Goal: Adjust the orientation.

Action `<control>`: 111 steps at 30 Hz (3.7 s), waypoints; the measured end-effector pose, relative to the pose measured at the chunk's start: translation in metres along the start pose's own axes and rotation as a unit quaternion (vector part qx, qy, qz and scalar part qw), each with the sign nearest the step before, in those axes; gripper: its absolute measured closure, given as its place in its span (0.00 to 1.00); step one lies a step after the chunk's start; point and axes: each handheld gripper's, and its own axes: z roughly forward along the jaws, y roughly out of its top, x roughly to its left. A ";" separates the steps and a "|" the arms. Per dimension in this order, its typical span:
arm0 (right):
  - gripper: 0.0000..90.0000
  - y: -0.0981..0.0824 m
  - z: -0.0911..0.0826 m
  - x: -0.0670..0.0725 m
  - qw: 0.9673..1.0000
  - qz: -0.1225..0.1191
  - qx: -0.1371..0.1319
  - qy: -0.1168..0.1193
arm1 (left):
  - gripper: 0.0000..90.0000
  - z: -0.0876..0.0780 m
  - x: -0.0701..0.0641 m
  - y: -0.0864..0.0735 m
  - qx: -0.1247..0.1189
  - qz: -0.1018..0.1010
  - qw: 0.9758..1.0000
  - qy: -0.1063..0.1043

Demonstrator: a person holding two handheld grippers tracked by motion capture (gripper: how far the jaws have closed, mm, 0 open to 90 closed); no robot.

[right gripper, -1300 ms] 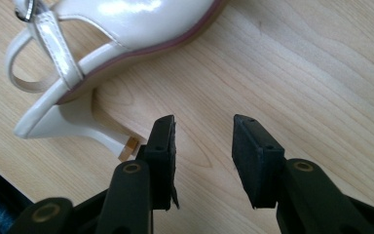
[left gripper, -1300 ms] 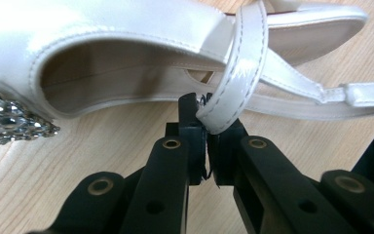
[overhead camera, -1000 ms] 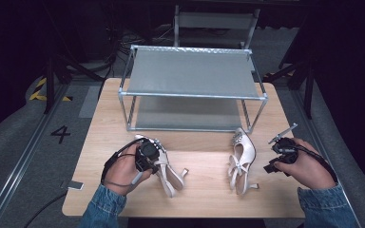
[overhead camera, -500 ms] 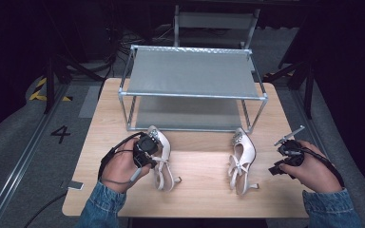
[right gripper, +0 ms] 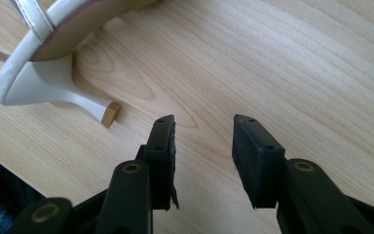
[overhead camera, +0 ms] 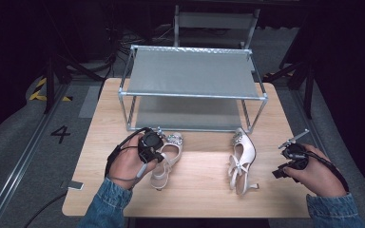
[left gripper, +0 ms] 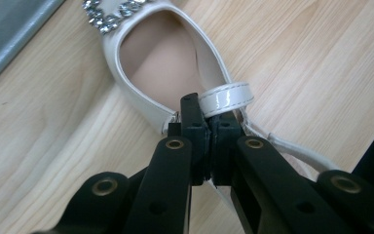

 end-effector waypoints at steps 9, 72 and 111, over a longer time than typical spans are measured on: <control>0.68 -0.009 -0.004 -0.004 1.000 0.012 -0.001 -0.004 | 0.76 -0.001 0.004 0.003 -0.019 -0.032 0.999 -0.010; 0.66 -0.008 0.002 -0.004 1.000 0.013 0.000 -0.010 | 0.95 0.037 -0.004 0.021 -0.064 -0.077 0.993 0.055; 0.65 -0.011 0.001 -0.011 1.000 0.008 -0.012 0.010 | 0.95 0.049 0.044 0.086 -0.136 -0.096 0.974 0.153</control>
